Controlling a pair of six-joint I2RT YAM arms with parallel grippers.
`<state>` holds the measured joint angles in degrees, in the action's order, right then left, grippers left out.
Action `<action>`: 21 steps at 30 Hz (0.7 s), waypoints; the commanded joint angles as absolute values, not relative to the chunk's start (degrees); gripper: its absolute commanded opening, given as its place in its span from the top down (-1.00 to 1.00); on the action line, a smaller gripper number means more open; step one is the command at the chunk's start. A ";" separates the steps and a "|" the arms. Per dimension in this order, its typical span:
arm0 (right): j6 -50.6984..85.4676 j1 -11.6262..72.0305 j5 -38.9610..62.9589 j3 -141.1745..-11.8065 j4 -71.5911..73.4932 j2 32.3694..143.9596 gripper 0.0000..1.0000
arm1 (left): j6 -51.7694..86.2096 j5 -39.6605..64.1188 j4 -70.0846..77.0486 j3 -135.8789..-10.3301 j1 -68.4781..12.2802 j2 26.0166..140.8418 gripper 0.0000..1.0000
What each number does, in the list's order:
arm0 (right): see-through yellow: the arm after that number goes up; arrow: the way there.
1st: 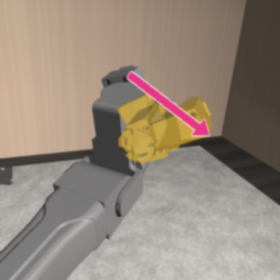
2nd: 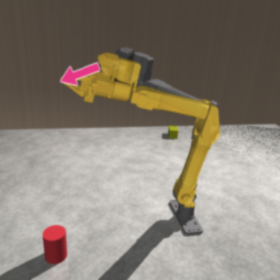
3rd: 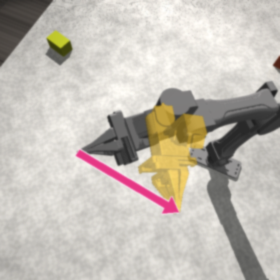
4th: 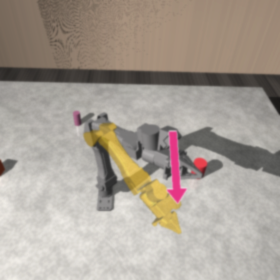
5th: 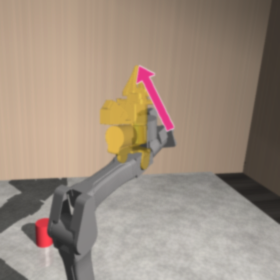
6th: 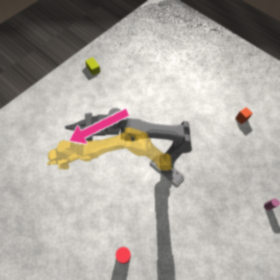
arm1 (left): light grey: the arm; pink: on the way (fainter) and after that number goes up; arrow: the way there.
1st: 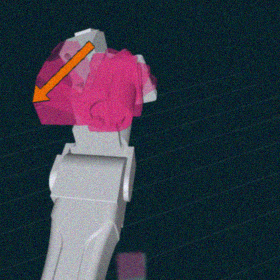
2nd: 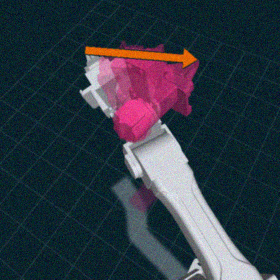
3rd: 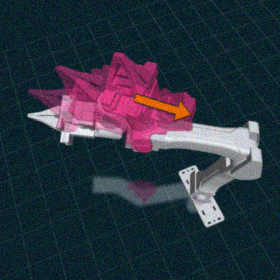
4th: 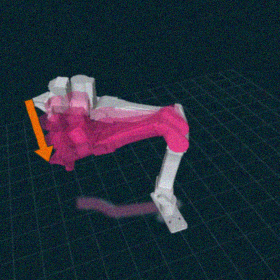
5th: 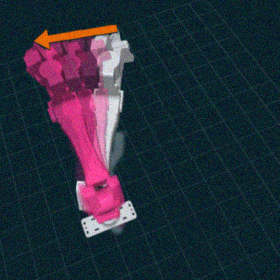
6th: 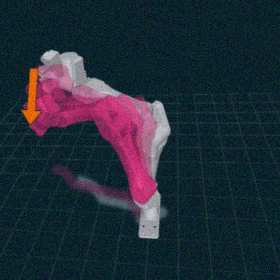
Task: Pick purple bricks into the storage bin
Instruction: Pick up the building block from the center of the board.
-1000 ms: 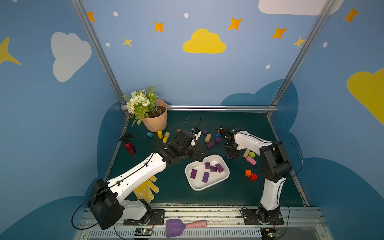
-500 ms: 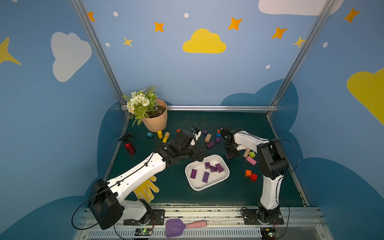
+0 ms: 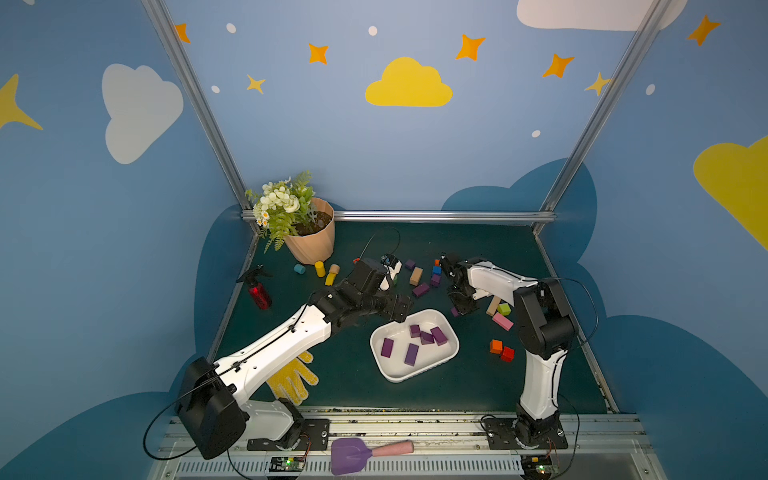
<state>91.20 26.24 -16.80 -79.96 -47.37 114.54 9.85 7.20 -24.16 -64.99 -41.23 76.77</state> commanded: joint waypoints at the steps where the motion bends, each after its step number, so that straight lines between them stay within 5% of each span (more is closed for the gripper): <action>1: 85.24 26.28 -18.03 -83.02 -48.48 115.78 0.42 | 9.84 7.60 -23.33 -65.48 -41.04 75.82 -0.99; 21: 52.98 25.49 -17.71 -84.48 -44.08 112.34 0.48 | 9.68 7.40 -23.60 -65.50 -40.97 76.19 -0.99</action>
<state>58.63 25.78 -16.97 -83.68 -44.49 115.20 9.85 7.22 -24.14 -64.99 -41.19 76.77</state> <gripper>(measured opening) 0.330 0.997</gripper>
